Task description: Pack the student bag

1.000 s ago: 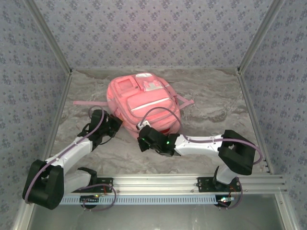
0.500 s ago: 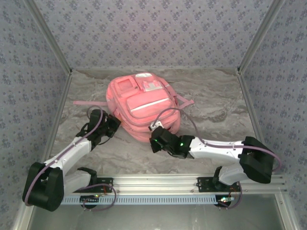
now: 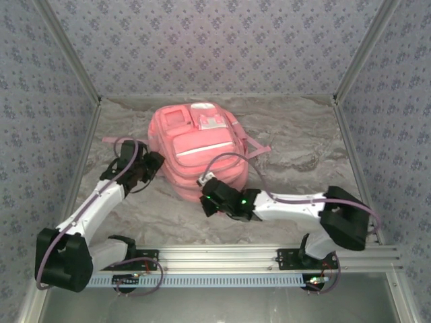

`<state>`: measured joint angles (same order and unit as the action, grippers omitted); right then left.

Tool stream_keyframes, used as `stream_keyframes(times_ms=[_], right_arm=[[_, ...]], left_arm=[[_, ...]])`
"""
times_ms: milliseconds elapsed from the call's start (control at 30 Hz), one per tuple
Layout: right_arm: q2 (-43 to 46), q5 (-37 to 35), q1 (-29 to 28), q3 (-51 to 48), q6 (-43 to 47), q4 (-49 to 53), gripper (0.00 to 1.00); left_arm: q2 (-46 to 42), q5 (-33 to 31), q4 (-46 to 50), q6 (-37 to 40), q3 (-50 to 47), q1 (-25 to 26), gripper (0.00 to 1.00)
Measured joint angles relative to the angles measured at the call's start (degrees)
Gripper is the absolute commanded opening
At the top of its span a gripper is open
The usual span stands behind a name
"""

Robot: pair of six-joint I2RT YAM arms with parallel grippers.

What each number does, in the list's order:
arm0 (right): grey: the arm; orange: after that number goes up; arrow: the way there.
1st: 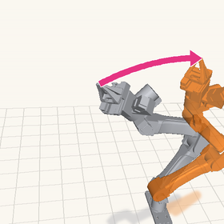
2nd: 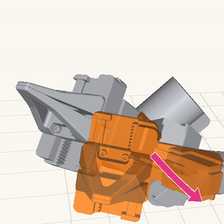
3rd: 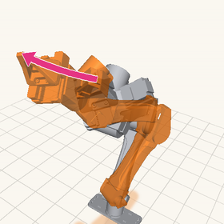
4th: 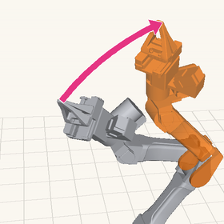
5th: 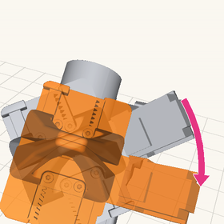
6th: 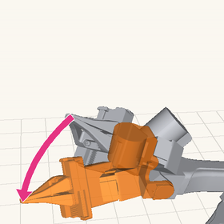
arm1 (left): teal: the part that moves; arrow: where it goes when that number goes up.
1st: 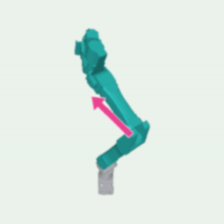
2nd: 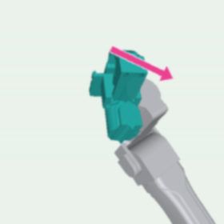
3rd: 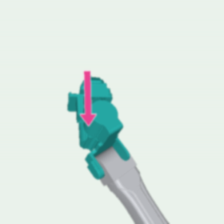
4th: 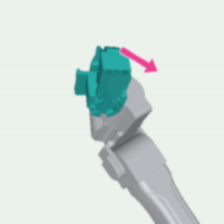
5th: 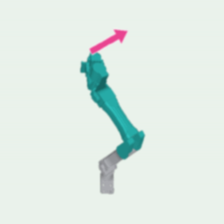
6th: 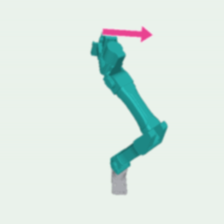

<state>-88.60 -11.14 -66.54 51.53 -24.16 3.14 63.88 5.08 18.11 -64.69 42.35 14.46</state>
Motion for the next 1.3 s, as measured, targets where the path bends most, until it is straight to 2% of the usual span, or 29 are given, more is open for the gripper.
stream_keyframes(times_ms=[167,400,500,733,833,1067,1167,1300], right_arm=[[-9.62,2.6,-1.4,10.8,-0.28,-0.39,0.0],[-15.78,5.09,-1.62,17.77,-1.77,-1.64,0.0],[-16.33,5.57,-1.64,18.27,-2.05,-1.9,0.0],[-16.52,5.95,-1.77,18.27,-2.64,-2.05,0.0],[-16.72,6.01,-1.86,18.27,-2.69,-2.29,0.0],[-17.33,6.1,-1.92,18.27,-3.32,-2.93,0.0],[-17.35,6.27,-1.99,18.27,-3.5,-2.95,0.0],[-17.49,6.47,-2.01,18.27,-3.52,-3.02,0.0]], left_arm=[[-8.9,-2.56,8.0,0.15,0.59,-0.94,0.6],[-19.78,-1.7,15.5,-2.05,-2.93,-1.62,0.63],[-20.31,-0.96,16.39,-2.93,-4.66,-1.62,0.64],[-15.43,1.11,13.33,-3.96,-7.43,-1.62,0.6],[-14.29,1.95,10.86,-4.26,-7.65,-1.62,0.54],[-16.87,3.04,8.11,-4.61,-7.91,-1.62,0.49],[-20.37,3.06,8.13,-4.79,-8.17,-1.62,0.5],[-20.9,3.17,7.26,-5.22,-8.46,-1.62,0.55]])
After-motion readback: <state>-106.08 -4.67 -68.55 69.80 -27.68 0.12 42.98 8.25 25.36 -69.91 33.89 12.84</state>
